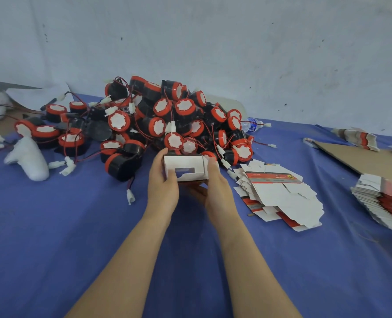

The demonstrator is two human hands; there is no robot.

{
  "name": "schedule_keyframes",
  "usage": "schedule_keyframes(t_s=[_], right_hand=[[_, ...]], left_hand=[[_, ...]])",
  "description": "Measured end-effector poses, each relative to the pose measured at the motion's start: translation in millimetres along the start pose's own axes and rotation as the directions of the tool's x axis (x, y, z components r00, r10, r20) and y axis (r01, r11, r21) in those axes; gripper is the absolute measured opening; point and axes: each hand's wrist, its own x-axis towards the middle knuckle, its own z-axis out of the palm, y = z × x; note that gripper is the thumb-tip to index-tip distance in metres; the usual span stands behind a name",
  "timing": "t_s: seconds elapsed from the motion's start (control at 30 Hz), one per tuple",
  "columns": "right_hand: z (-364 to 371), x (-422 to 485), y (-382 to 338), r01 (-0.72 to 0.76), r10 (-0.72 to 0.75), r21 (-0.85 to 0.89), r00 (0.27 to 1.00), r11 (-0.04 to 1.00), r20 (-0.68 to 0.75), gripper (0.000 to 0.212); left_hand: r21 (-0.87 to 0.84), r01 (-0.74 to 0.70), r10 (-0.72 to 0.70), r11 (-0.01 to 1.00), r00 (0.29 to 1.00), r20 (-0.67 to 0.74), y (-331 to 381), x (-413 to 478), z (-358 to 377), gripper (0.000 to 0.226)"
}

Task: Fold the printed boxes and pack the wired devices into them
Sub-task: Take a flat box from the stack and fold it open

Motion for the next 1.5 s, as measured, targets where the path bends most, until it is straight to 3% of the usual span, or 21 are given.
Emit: schedule_keyframes(t_s=[0.13, 0.23, 0.3, 0.43, 0.57, 0.63, 0.8, 0.97, 1.1, 1.27, 1.4, 1.5], right_hand=[[-5, 1, -2, 0.001, -0.005, 0.039, 0.994, 0.999, 0.107, 0.013], [-7, 1, -11, -0.085, 0.059, 0.120, 0.977, 0.989, 0.205, 0.049], [-10, 2, -12, -0.115, 0.075, 0.153, 0.968, 0.981, 0.241, 0.056], [-14, 1, -6, -0.034, 0.014, 0.103, 0.982, 0.994, 0.186, 0.025], [-18, 2, -6, -0.074, 0.061, 0.085, 0.988, 0.994, 0.140, 0.027], [-20, 2, -7, -0.096, 0.085, 0.078, 0.988, 0.992, 0.131, 0.031], [-24, 3, -9, -0.124, 0.109, 0.167, 0.990, 0.978, 0.094, 0.032], [-25, 1, -9, -0.048, 0.028, 0.152, 0.990, 0.987, 0.136, 0.043], [-17, 2, -7, -0.033, -0.003, 0.196, 0.983, 0.980, 0.183, 0.042], [-16, 6, -5, -0.026, -0.028, 0.314, 0.986, 0.949, 0.167, 0.037], [-18, 9, -4, -0.077, 0.016, 0.363, 0.986, 0.929, 0.168, 0.029], [-17, 11, -3, -0.110, 0.062, 0.363, 0.988, 0.925, 0.139, 0.026]], left_hand=[[0.047, -0.015, 0.016, 0.999, 1.000, -0.010, -2, 2, -2, 0.044], [-0.025, -0.005, 0.004, 1.000, 0.999, -0.041, -1, 6, -5, 0.047], [-0.073, 0.008, -0.011, 0.997, 0.999, -0.042, 0, 7, -7, 0.050], [0.045, -0.100, 0.098, 0.994, 0.994, 0.041, 3, 2, -6, 0.048], [0.202, -0.237, 0.204, 0.950, 0.964, 0.171, 3, -4, -3, 0.049], [0.199, -0.295, 0.239, 0.934, 0.935, 0.263, 7, -7, -1, 0.048], [-0.048, -0.054, 0.068, 0.997, 0.917, 0.392, 16, -4, -3, 0.036], [0.123, -0.262, 0.211, 0.957, 0.922, 0.325, 10, -6, -6, 0.048], [0.227, -0.238, 0.196, 0.944, 0.961, 0.195, 2, -3, -6, 0.047], [0.197, -0.438, 0.367, 0.877, 0.875, 0.315, 10, -12, 1, 0.056], [0.226, -0.490, 0.396, 0.842, 0.846, 0.357, 11, -18, 3, 0.014], [0.294, -0.477, 0.393, 0.829, 0.869, 0.301, 8, -18, 1, 0.038]])
